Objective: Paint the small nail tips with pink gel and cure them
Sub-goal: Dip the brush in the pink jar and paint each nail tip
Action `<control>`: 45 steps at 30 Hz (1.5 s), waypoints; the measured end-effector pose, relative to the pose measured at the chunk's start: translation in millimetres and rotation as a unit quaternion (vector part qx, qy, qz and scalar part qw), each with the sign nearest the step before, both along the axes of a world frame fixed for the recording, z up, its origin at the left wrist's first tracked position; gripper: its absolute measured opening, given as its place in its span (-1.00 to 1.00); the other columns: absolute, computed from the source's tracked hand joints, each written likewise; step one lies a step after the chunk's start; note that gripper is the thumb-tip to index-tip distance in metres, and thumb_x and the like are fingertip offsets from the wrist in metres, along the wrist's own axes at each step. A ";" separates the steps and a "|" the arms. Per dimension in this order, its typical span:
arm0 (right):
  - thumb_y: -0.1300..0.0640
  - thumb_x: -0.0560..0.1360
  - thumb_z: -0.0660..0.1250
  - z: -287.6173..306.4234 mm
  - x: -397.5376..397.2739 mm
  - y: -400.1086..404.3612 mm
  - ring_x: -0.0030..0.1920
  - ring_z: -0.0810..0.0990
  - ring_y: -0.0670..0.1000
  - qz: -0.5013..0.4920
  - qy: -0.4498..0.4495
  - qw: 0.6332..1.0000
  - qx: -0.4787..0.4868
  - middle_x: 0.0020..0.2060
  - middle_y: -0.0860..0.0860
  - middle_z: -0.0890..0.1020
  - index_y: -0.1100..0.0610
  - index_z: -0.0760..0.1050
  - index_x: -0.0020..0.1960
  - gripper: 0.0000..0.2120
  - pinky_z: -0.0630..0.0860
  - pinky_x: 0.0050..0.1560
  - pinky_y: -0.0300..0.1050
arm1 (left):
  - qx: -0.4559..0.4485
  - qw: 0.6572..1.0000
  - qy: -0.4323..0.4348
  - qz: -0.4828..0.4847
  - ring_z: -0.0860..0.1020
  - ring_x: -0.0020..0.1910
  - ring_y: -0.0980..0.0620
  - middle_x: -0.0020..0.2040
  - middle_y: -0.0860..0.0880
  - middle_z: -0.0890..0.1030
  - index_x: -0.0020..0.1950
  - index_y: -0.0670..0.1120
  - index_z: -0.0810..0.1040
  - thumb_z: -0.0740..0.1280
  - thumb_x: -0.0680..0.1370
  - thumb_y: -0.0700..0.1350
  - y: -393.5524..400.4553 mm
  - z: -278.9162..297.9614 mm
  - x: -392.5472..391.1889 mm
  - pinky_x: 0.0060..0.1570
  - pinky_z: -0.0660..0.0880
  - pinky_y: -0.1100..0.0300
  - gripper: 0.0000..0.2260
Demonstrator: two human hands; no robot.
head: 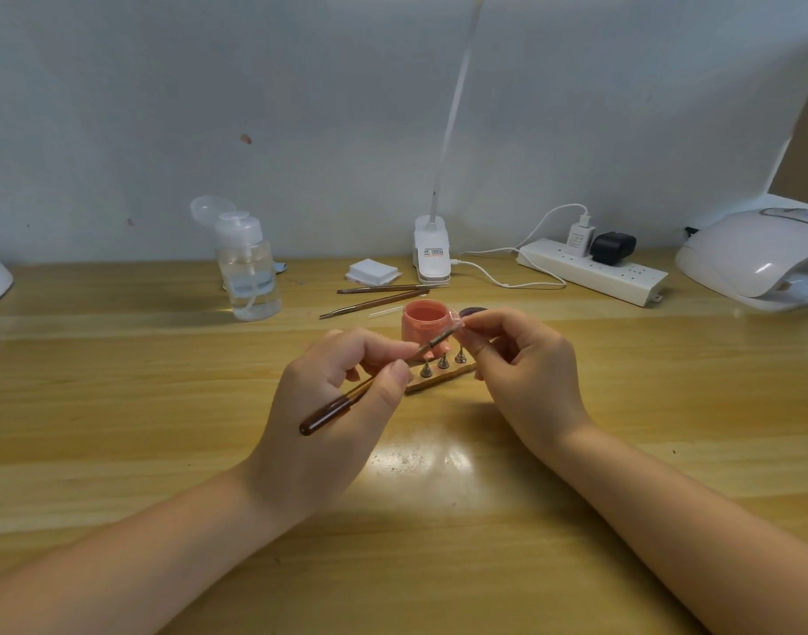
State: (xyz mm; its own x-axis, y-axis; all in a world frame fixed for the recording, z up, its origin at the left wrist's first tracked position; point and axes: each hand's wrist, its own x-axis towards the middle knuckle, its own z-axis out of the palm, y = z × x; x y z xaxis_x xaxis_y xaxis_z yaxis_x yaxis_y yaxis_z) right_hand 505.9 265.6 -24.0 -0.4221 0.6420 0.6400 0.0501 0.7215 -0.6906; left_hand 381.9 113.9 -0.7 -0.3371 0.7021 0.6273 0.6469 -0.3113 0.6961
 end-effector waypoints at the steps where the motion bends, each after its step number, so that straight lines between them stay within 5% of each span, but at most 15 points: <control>1: 0.23 0.48 0.41 -0.2 -0.2 0.4 -0.32 0.58 0.06 -0.003 -0.002 1.000 0.000 -0.25 -0.06 0.65 -0.05 0.57 -0.04 -0.81 0.55 -0.26 0.12 | 0.002 1.000 0.006 -0.002 0.58 -0.11 -0.02 -0.20 0.06 0.64 -0.04 0.03 0.62 0.26 0.47 0.06 -0.4 -0.3 -0.6 -0.09 0.49 0.05 -0.79; 7: 0.21 0.47 0.43 -1.0 -1.3 1.1 -0.31 0.58 0.07 -0.007 0.004 1.000 -0.012 -0.22 -0.06 0.67 0.05 0.63 -0.04 -0.90 0.55 -0.24 0.12 | 0.020 0.999 -0.041 0.010 0.60 -0.11 0.08 -0.16 0.09 0.65 0.01 0.03 0.60 0.28 0.53 0.02 2.1 1.0 -1.2 -0.12 0.45 0.35 -0.84; 14: 0.21 0.47 0.43 -0.9 -0.5 -0.1 -0.29 0.59 0.04 0.000 -0.001 1.000 -0.013 -0.23 -0.05 0.66 0.02 0.62 -0.03 -0.87 0.58 -0.27 0.12 | 0.007 0.999 -0.030 -0.012 0.60 -0.13 0.05 -0.21 0.07 0.65 -0.06 -0.02 0.61 0.23 0.48 0.05 -0.7 -1.2 -0.5 -0.11 0.49 0.21 -0.77; 20: 0.20 0.47 0.42 0.5 -1.1 -1.7 -0.25 0.62 0.06 0.008 -0.001 0.999 -0.031 -0.19 -0.03 0.67 0.05 0.63 -0.01 -0.88 0.59 -0.26 0.12 | 0.032 0.998 -0.053 0.004 0.62 -0.10 0.14 -0.15 0.11 0.66 0.01 0.00 0.58 0.25 0.54 0.02 2.0 -0.1 1.3 -0.12 0.44 0.44 -0.83; 25: 0.20 0.47 0.43 2.1 -1.1 -3.7 -0.25 0.63 0.10 0.015 0.004 0.999 -0.042 -0.21 -0.01 0.68 0.05 0.62 -0.04 -0.90 0.58 -0.27 0.17 | 0.012 0.999 -0.049 -0.008 0.61 -0.13 0.16 -0.17 0.13 0.66 -0.02 0.00 0.60 0.30 0.54 -0.04 2.6 -1.8 0.6 -0.15 0.42 0.43 -0.89; 29: 0.20 0.47 0.43 2.0 -0.6 -3.2 -0.26 0.62 0.13 0.017 -0.002 0.999 -0.048 -0.22 -0.01 0.68 0.06 0.63 -0.03 -0.90 0.57 -0.26 0.18 | 0.023 0.999 -0.047 -0.016 0.60 -0.16 0.06 -0.22 0.07 0.64 -0.08 -0.02 0.59 0.22 0.49 0.03 -0.6 -3.0 -0.8 -0.13 0.50 0.23 -0.80; 36: 0.21 0.47 0.43 1.9 -1.3 -3.6 -0.26 0.61 0.19 0.024 0.008 0.998 -0.060 -0.23 0.05 0.68 0.07 0.63 -0.03 -0.90 0.55 -0.28 0.23 | 0.019 0.997 -0.075 0.002 0.62 -0.10 0.14 -0.16 0.10 0.67 0.00 -0.02 0.58 0.28 0.55 -0.06 3.9 -2.3 0.3 -0.12 0.44 0.43 -0.88; 45: 0.21 0.47 0.42 3.3 -0.1 -4.3 -0.27 0.62 0.10 0.027 0.000 0.998 -0.060 -0.23 -0.01 0.68 0.05 0.62 -0.02 -0.88 0.58 -0.27 0.18 | 0.036 0.995 -0.090 -0.025 0.62 -0.16 0.10 -0.21 0.03 0.66 -0.05 -0.07 0.59 0.24 0.49 0.04 -0.6 -1.5 -0.2 -0.13 0.47 0.36 -0.77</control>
